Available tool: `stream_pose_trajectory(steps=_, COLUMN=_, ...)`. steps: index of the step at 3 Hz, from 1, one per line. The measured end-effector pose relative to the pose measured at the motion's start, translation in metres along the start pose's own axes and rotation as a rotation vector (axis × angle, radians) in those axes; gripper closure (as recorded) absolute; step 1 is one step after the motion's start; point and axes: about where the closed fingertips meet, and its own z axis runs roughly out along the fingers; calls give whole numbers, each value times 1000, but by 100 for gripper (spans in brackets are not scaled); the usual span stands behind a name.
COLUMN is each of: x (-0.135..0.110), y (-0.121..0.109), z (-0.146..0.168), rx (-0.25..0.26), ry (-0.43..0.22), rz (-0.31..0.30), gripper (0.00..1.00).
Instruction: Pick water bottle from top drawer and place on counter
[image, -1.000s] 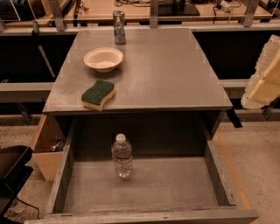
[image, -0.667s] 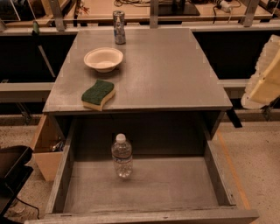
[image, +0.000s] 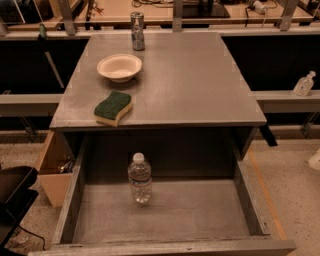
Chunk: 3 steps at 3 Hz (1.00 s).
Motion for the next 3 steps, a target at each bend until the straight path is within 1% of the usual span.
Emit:
stream_pose_trajectory(steps=1, x=60, y=32, z=50, rx=-29, ry=-76, rz=87, gripper=0)
stream_pose_trajectory(steps=2, x=74, y=71, z=111, rx=-140, ry=-207, rz=124, gripper=0)
stream_pose_trajectory(steps=3, x=61, y=67, z=114, rx=-130, ry=-275, rz=100, gripper=0)
